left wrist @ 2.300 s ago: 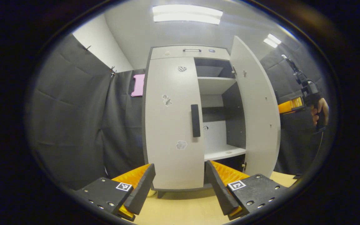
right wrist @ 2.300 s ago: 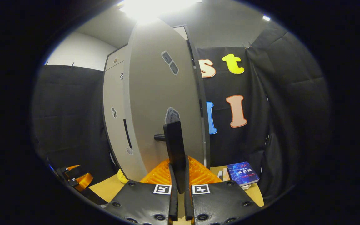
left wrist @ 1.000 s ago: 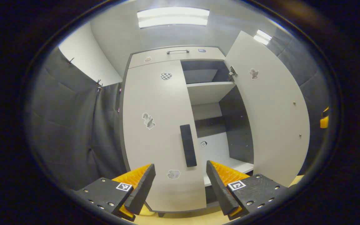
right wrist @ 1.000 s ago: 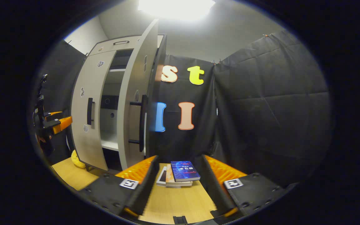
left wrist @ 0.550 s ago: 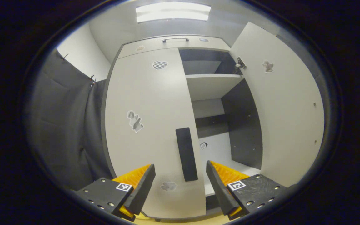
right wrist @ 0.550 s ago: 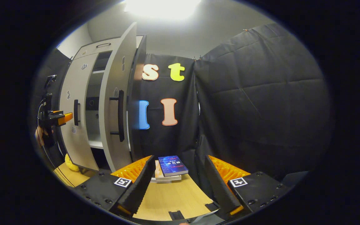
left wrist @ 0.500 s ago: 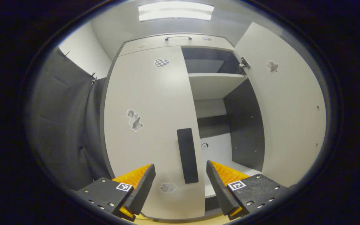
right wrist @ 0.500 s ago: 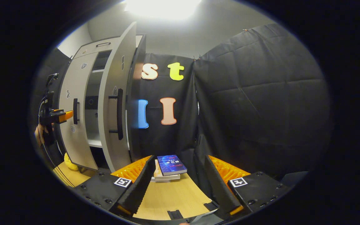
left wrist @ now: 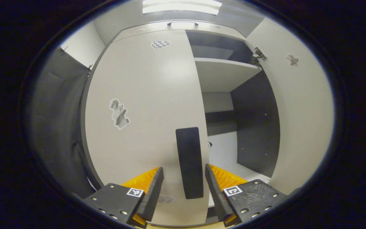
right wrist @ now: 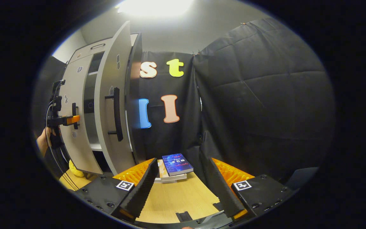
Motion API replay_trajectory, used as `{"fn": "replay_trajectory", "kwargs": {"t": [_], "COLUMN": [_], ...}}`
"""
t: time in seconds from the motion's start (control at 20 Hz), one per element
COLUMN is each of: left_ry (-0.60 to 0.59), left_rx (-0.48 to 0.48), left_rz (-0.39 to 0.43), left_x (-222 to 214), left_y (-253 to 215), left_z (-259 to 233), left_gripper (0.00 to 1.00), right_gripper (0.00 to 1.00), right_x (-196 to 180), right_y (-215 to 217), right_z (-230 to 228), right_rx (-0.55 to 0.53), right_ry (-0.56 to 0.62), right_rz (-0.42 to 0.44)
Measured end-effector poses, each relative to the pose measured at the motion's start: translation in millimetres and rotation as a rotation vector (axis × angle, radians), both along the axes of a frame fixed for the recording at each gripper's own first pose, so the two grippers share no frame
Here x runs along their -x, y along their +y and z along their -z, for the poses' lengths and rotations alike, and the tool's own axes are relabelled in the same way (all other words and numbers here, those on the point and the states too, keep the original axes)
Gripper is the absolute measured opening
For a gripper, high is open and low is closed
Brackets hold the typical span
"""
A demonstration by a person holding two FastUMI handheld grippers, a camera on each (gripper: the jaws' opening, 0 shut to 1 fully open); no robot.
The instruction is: Open the right door of the double-door shoe cabinet with the right hand, and open the left door with the left hand.
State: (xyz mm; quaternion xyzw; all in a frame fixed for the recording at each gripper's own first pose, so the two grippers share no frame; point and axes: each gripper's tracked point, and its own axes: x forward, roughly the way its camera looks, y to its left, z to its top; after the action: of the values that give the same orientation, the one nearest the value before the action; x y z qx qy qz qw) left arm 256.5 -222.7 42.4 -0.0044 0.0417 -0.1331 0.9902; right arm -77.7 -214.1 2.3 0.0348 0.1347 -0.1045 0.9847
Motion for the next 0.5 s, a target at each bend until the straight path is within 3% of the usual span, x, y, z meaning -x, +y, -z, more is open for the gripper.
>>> {"fn": "replay_trajectory", "kwargs": {"t": [0.05, 0.1, 0.15, 0.2, 0.3, 0.4, 0.5], "left_ry": [0.006, 0.017, 0.025, 0.033, 0.032, 0.022, 0.032], "left_rx": [0.008, 0.026, 0.056, 0.074, 0.065, 0.069, 0.101], "left_rz": [-0.003, 0.012, 0.024, 0.031, 0.004, -0.003, -0.009], "left_x": [-1, -3, -6, -6, -5, -3, -2], "left_y": [1, -2, -7, -12, -13, -12, -11], "left_z": [0, 2, 2, -1, 1, 1, 0], "left_gripper": [0.68, 0.75, 0.71, 0.49, 0.29, 0.29, 0.22], "right_gripper": [0.96, 0.96, 0.98, 0.96, 0.96, 0.98, 0.96], "right_x": [-2, -4, -6, -7, -9, -11, -13], "right_y": [1, 2, 3, 4, 5, 9, 12], "right_z": [1, 1, 1, 1, 1, 0, 0], "right_rx": [0.002, 0.006, 0.011, 0.015, 0.012, -0.002, -0.007], "right_ry": [0.001, 0.004, 0.004, 0.004, 0.001, -0.007, -0.014], "right_rz": [-0.005, -0.011, -0.017, -0.024, -0.032, -0.045, -0.056]}}
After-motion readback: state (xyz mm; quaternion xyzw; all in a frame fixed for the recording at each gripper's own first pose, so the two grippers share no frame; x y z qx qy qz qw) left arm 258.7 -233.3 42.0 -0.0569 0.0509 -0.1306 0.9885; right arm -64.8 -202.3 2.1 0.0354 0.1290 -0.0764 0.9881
